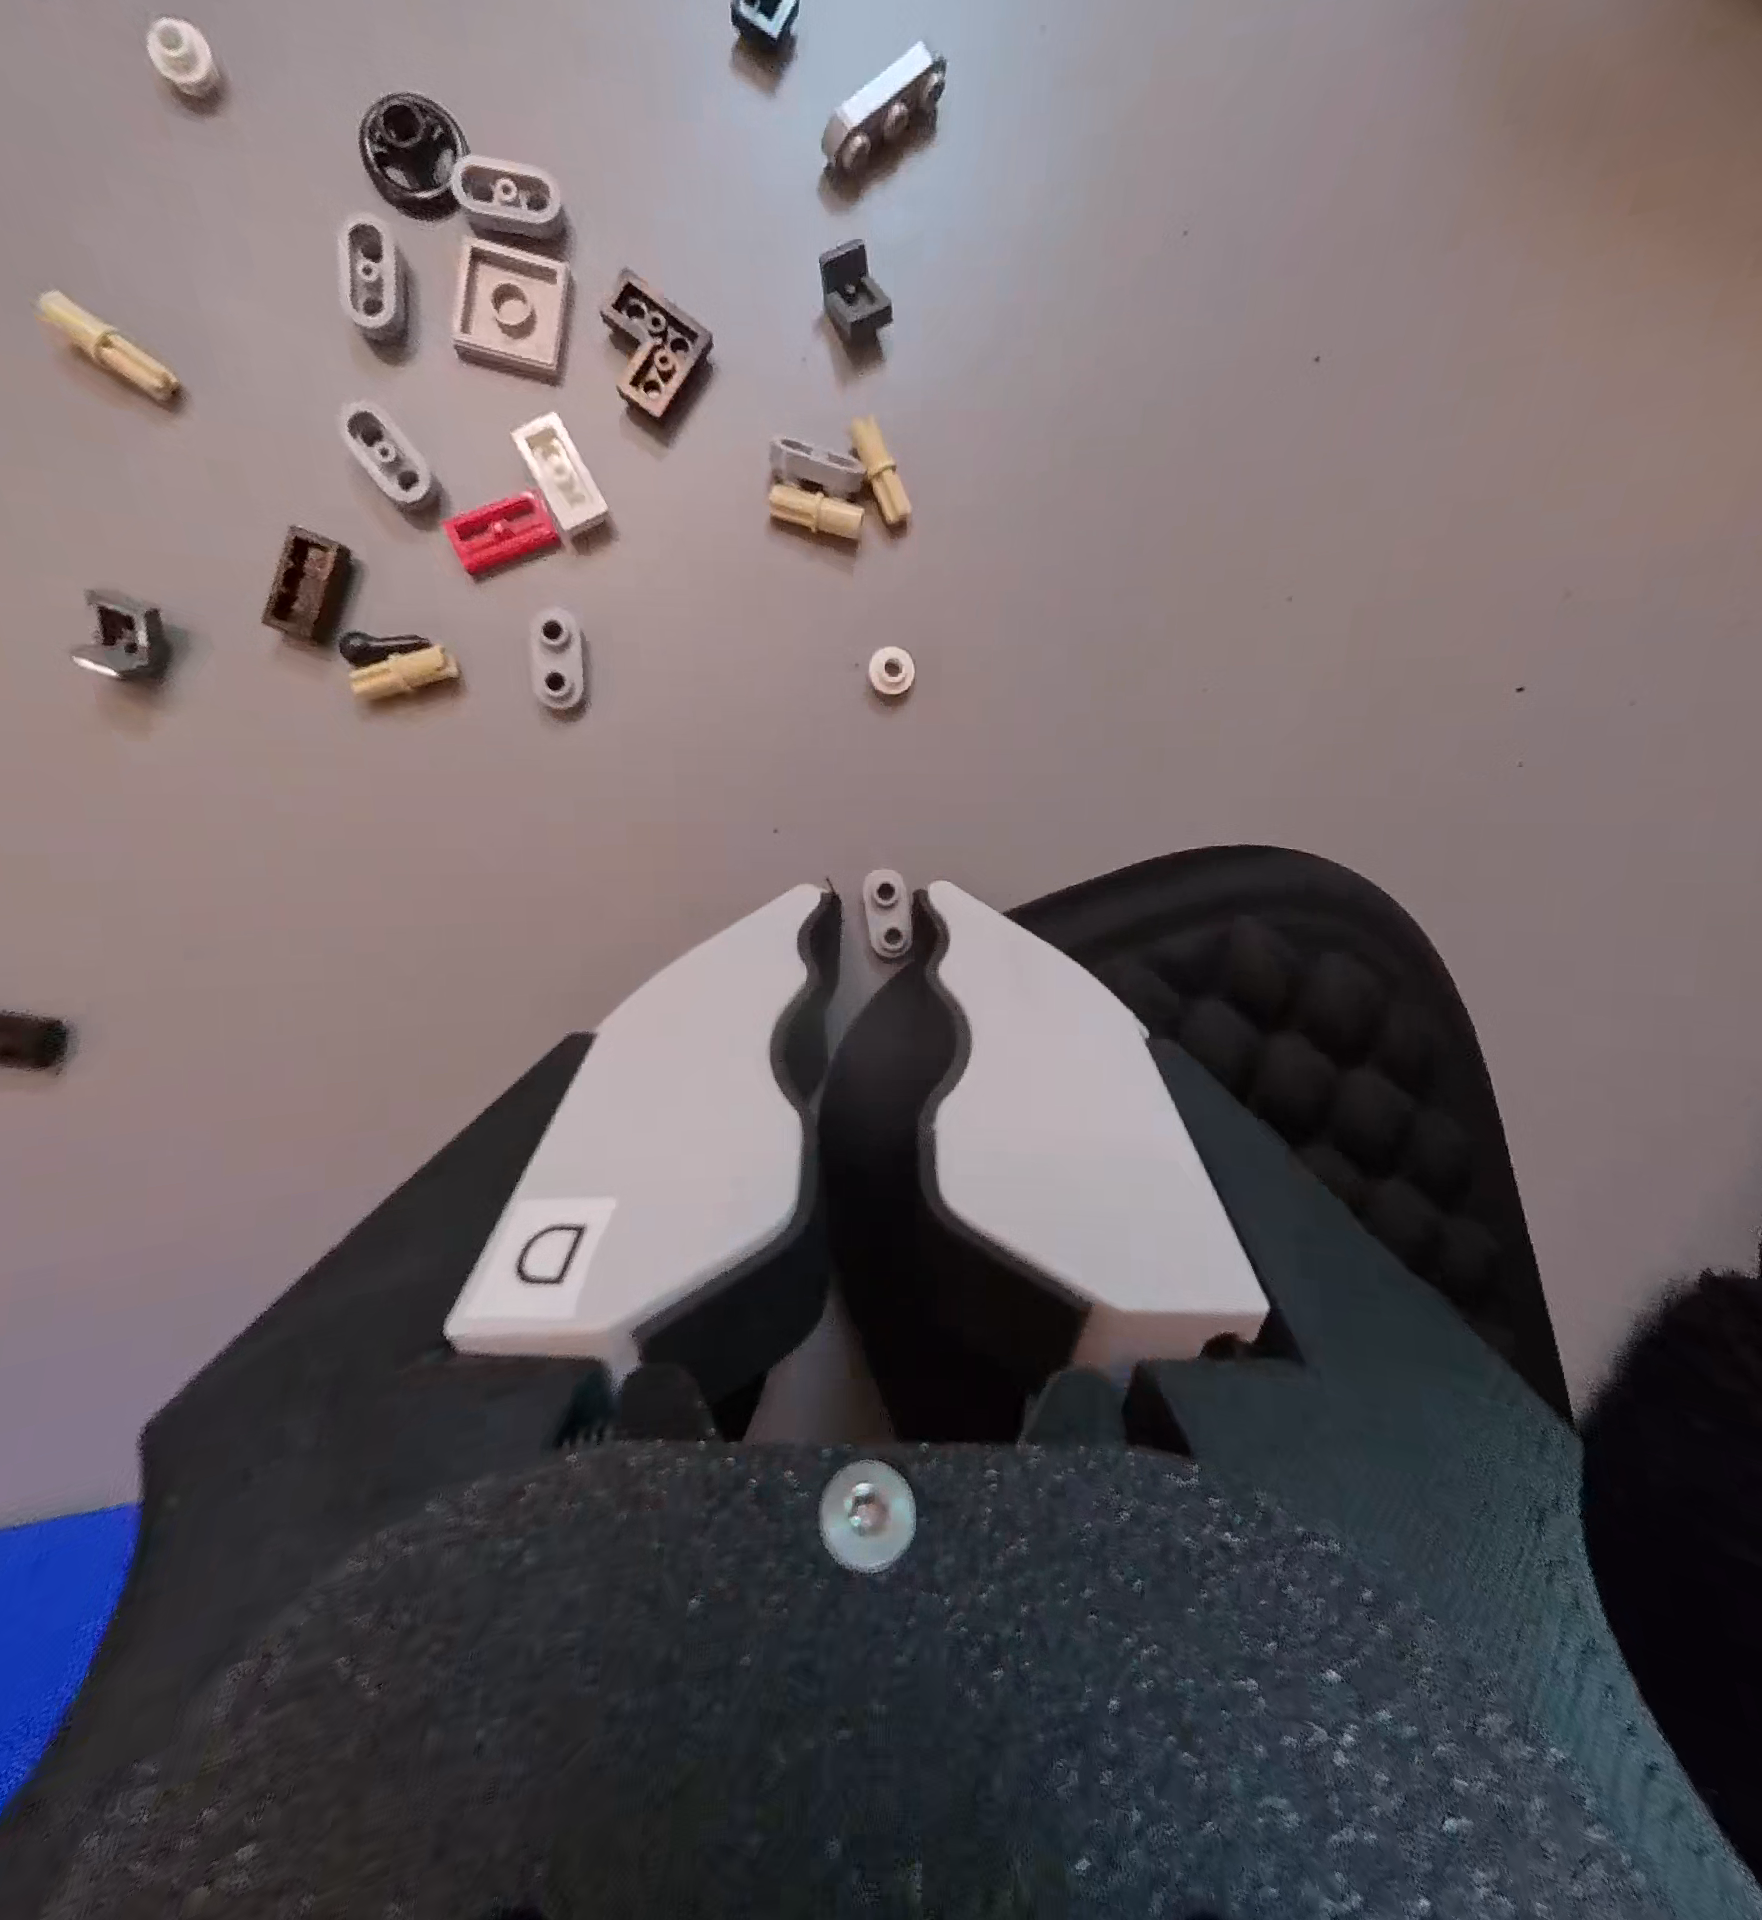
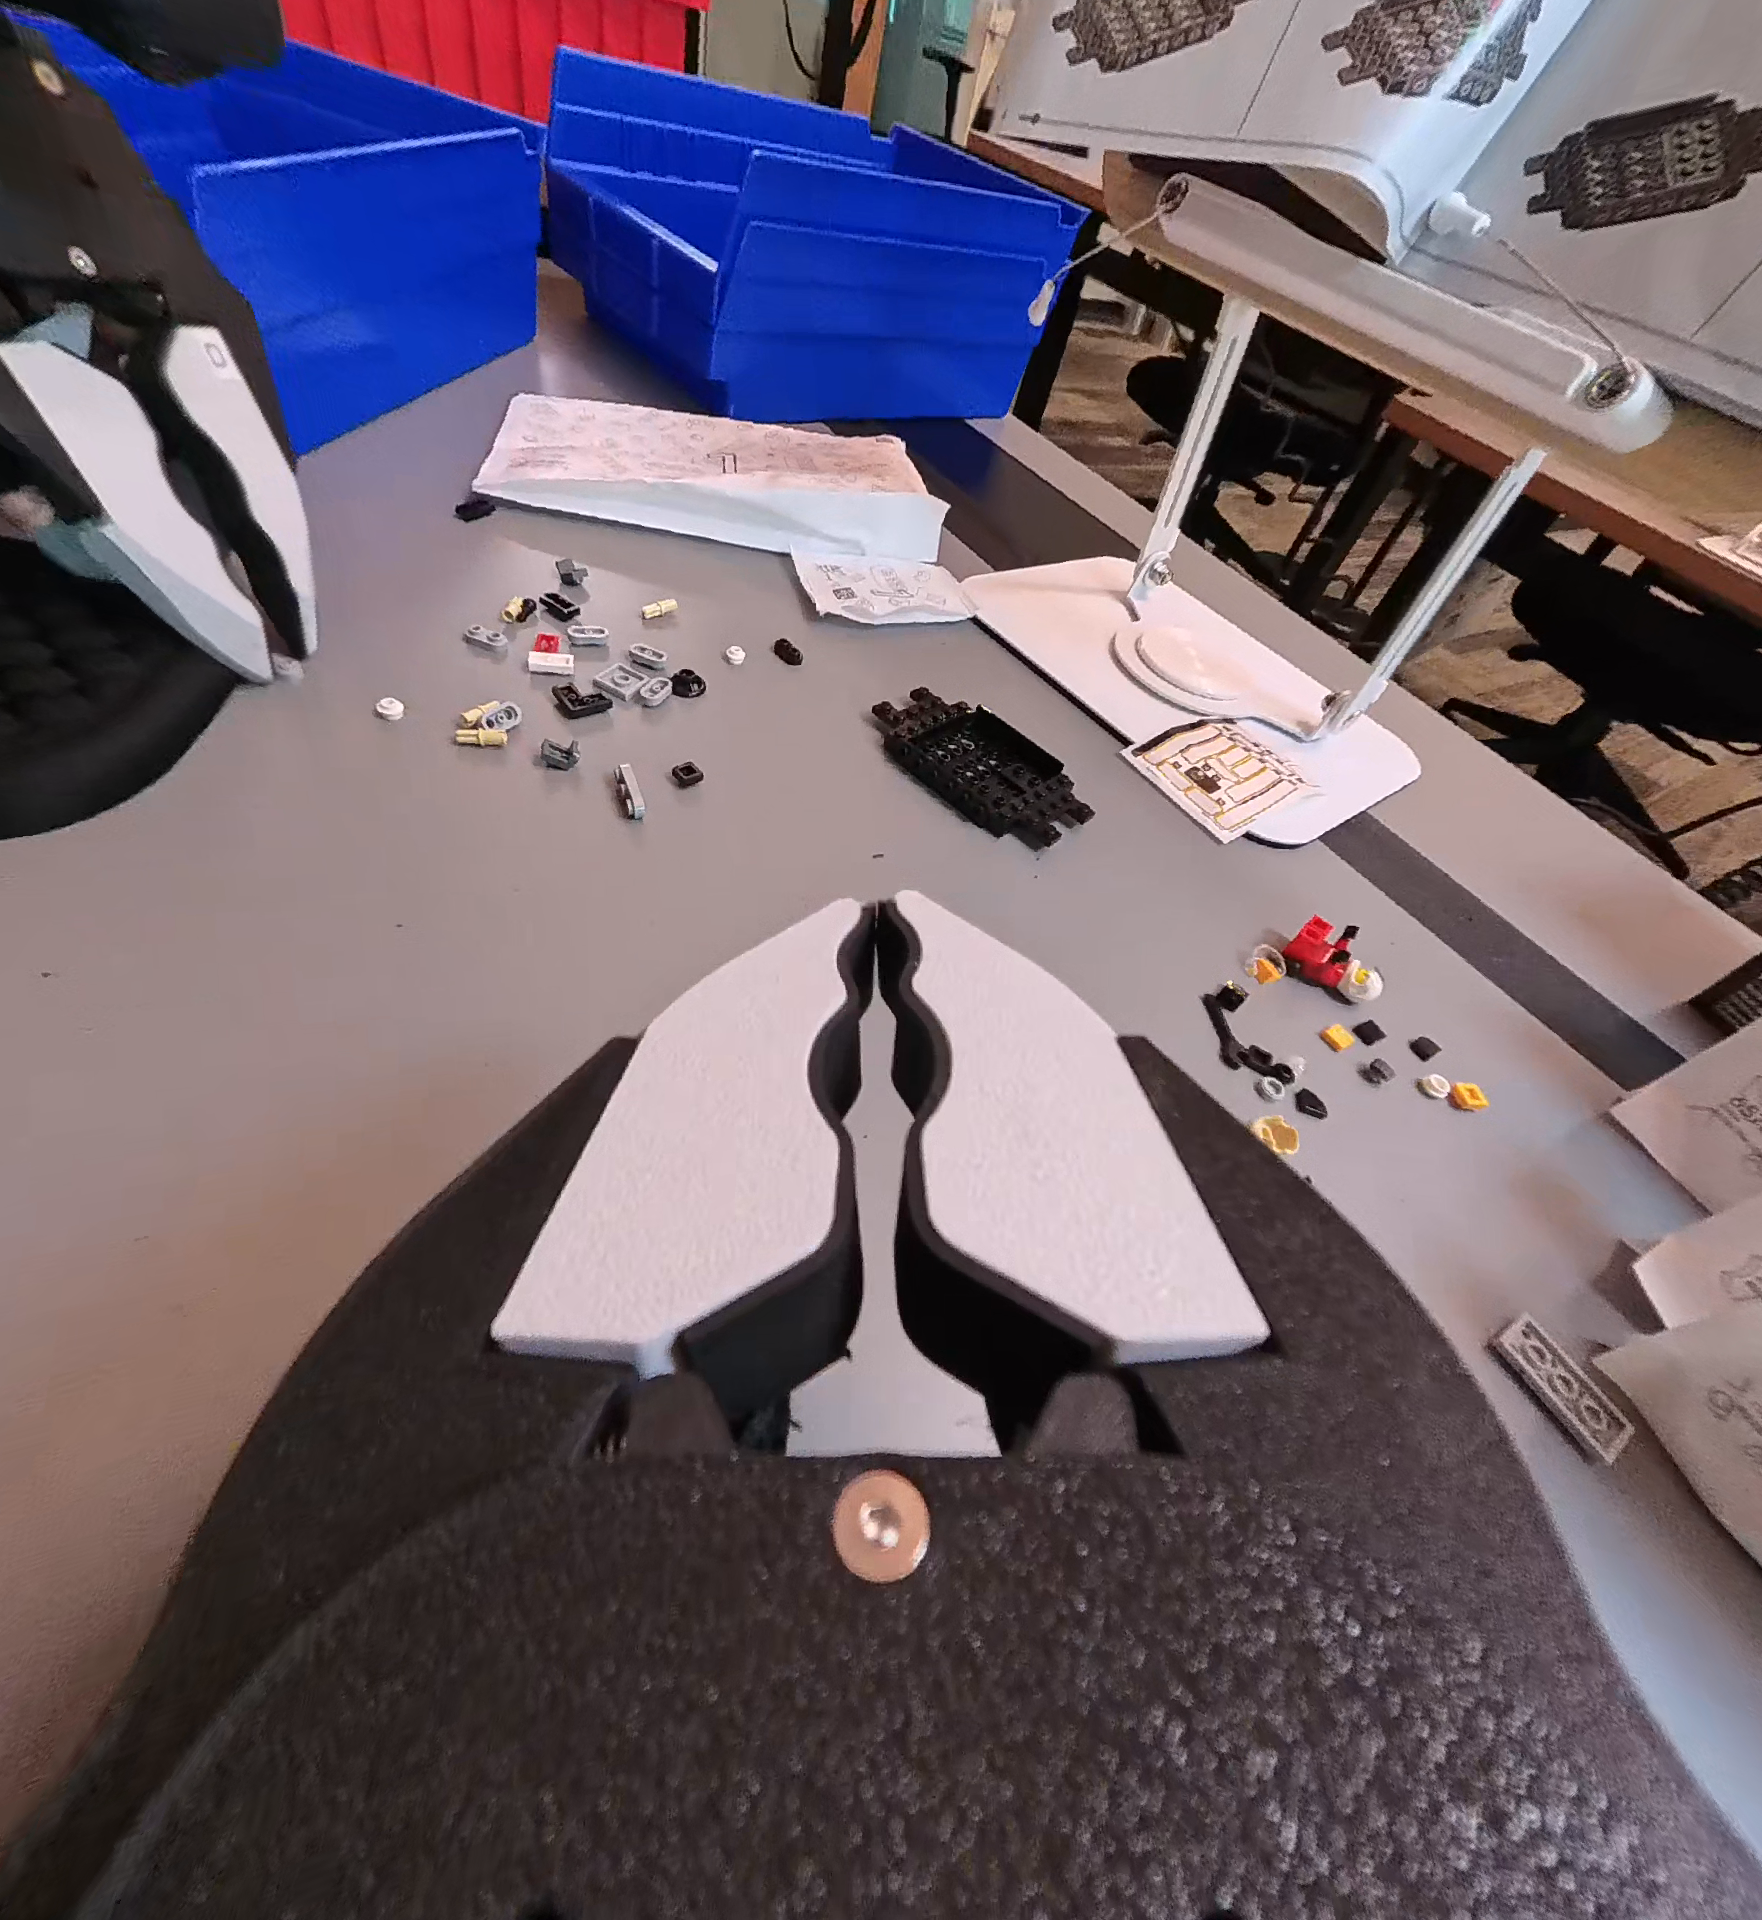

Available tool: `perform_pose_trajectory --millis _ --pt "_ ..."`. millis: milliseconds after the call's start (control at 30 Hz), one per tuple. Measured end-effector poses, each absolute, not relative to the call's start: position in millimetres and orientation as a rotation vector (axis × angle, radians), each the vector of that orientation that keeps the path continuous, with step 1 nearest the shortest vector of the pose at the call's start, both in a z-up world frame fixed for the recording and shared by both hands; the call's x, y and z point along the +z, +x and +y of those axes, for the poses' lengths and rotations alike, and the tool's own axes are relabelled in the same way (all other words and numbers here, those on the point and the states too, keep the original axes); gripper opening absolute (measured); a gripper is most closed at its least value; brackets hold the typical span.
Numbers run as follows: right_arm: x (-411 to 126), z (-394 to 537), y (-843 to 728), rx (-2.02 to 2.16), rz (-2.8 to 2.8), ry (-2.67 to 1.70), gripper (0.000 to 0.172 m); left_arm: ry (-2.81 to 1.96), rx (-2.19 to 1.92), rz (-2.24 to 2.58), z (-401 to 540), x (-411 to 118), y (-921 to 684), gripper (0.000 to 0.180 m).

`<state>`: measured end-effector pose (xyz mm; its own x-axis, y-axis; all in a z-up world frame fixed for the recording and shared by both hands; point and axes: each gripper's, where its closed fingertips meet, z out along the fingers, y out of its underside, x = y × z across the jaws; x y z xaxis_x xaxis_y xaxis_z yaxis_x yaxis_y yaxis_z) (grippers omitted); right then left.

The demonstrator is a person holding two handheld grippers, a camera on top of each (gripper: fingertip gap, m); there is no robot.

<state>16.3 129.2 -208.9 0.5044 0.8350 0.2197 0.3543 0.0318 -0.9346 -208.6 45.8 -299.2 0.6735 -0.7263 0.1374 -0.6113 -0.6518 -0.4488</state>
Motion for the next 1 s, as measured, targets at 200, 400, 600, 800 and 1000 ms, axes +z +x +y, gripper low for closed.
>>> perform_pose_trajectory --millis 200,400,600,800,1000 --pt "-210 130 17 0.486 -1.069 -1.558 0.0 -2.526 -0.334 1.148 57 -299 -209 0.007" --pt "-210 131 18 0.51 -1.054 -1.562 0.0 -2.417 -0.282 1.056 105 -295 -196 0.011" --pt "-209 131 20 0.508 -1.05 -1.56 0.0 -2.335 -0.289 0.934 121 -282 -199 0.034" --pt "-210 130 19 0.509 -1.055 -1.558 0.0 -2.361 -0.097 0.392 135 -254 -270 0.037" --pt "-210 129 17 0.514 -1.066 -1.556 0.0 -2.508 0.141 0.275 117 -275 -305 0.027"
